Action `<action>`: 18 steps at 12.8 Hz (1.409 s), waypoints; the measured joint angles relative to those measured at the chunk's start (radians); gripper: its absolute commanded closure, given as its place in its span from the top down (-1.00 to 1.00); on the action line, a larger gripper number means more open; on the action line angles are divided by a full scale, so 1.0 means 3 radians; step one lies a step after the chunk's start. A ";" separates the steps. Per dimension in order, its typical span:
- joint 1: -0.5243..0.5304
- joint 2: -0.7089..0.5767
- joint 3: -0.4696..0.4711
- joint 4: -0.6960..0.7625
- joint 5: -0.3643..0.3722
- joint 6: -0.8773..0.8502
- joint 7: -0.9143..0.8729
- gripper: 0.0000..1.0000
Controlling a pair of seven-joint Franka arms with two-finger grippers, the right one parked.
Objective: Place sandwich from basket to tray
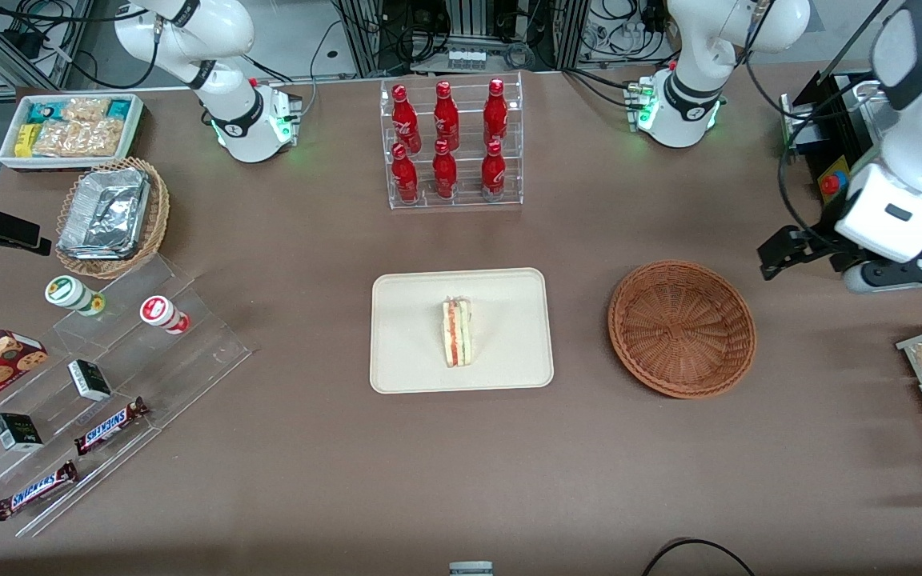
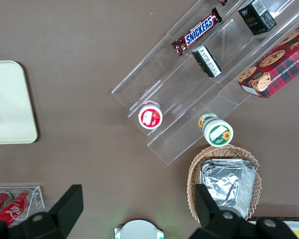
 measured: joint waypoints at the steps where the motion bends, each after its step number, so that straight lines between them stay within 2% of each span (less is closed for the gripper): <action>1: 0.0257 -0.0001 -0.0249 0.0023 -0.0003 -0.0014 0.0020 1.00; 4: 0.1215 -0.0006 -0.1269 0.0054 -0.0003 -0.0027 0.0023 1.00; 5: 0.1455 -0.0006 -0.1525 0.0057 -0.0003 -0.0037 0.0023 1.00; 6: 0.1560 -0.0007 -0.1627 0.0060 -0.0003 -0.0075 0.0028 1.00; 11: 0.1614 -0.0014 -0.1664 0.0139 -0.0004 -0.0317 0.0150 1.00; 16: 0.1600 -0.0156 -0.1574 0.0163 0.0005 -0.0636 0.0244 1.00; 18: 0.1591 -0.0252 -0.1461 0.0119 0.0006 -0.0654 0.0500 1.00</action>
